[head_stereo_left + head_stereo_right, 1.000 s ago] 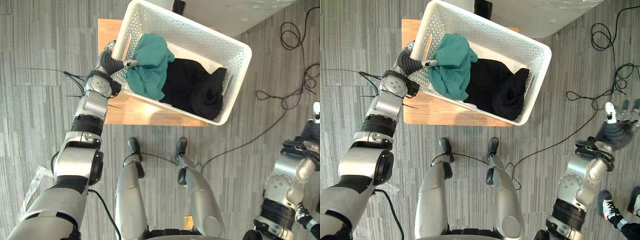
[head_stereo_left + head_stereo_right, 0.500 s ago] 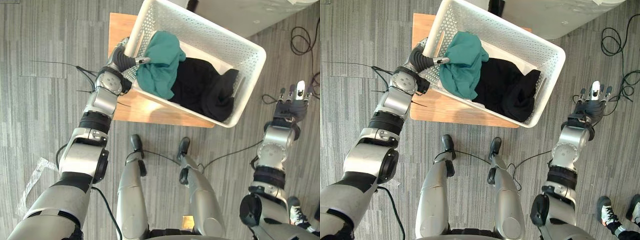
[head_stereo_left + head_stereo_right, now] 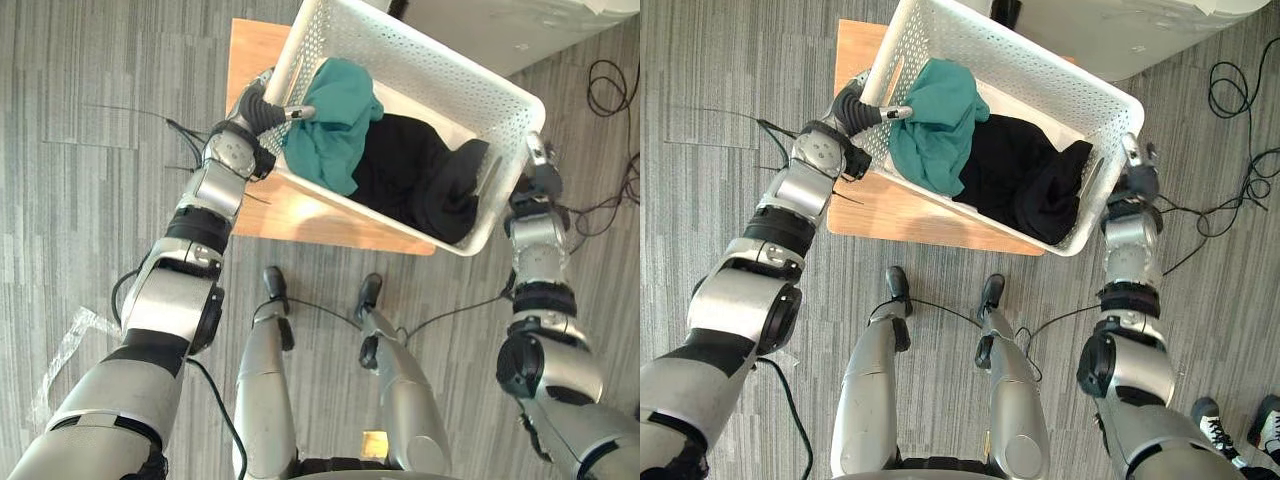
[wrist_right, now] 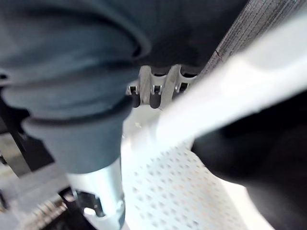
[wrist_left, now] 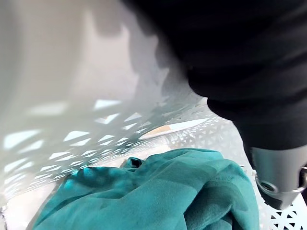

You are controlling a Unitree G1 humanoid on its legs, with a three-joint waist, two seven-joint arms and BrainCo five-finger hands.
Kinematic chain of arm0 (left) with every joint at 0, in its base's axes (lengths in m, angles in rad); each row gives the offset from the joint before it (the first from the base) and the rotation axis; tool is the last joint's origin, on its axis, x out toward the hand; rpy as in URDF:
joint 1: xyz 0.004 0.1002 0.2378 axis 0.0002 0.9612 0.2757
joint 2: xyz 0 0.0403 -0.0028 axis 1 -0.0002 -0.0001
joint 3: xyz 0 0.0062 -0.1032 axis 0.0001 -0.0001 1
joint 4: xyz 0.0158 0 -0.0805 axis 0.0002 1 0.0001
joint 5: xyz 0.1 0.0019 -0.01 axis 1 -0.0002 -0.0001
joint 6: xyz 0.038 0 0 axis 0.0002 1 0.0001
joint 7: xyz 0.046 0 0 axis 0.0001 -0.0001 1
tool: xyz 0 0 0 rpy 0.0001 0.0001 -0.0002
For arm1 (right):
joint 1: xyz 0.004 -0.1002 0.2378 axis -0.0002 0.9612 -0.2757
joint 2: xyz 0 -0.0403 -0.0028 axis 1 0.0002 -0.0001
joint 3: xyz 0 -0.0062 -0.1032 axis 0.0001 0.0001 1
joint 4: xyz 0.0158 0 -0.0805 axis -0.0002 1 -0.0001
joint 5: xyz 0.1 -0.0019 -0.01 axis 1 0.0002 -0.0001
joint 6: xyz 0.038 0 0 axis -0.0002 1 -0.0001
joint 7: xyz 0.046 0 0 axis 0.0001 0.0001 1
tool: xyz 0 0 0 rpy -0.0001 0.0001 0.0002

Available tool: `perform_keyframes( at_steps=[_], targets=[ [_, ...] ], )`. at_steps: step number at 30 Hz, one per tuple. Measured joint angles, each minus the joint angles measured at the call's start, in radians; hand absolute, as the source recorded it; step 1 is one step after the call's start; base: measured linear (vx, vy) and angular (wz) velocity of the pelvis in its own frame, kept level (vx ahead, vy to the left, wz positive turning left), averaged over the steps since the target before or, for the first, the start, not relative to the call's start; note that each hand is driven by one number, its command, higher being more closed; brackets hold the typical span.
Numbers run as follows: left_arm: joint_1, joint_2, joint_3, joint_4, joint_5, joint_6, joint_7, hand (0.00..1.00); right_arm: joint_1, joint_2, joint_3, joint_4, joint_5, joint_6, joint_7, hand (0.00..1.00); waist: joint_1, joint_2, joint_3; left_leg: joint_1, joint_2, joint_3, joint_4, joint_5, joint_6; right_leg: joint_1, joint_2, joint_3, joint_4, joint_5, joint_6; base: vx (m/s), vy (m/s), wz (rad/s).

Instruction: Pick up the laundry basket with both hands and put the clothes into the washing machine.

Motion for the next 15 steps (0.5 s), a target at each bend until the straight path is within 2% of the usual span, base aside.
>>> perform_keyframes(
  at_steps=[3,6,15],
  targets=[
    [-0.025,0.006,-0.005,0.037,-0.009,-0.001,-0.016,0.00,-0.053,-0.062,0.105,0.084,-0.073,0.029,0.030,0.00,-0.003,0.000,0.000,-0.008,0.004,-0.005,0.005,0.002,0.001,0.000,0.004,-0.004,-0.005,0.005,-0.001,-0.01,-0.024,0.00],
    [-0.044,0.029,-0.024,0.067,-0.019,-0.002,-0.021,0.00,-0.101,-0.082,0.174,0.148,-0.136,0.043,0.056,0.00,-0.008,0.000,0.000,-0.013,0.014,-0.006,0.015,0.002,0.001,0.000,0.012,-0.005,-0.010,0.010,-0.007,0.00,-0.058,-0.06],
    [-0.083,0.071,-0.028,0.117,-0.031,-0.009,-0.037,0.00,-0.192,-0.117,0.329,0.246,-0.356,0.051,0.115,0.00,-0.010,0.000,0.000,-0.034,0.046,-0.015,0.032,0.008,-0.009,-0.006,0.042,-0.011,-0.025,0.023,-0.017,0.01,-0.059,-0.05]
  ],
)
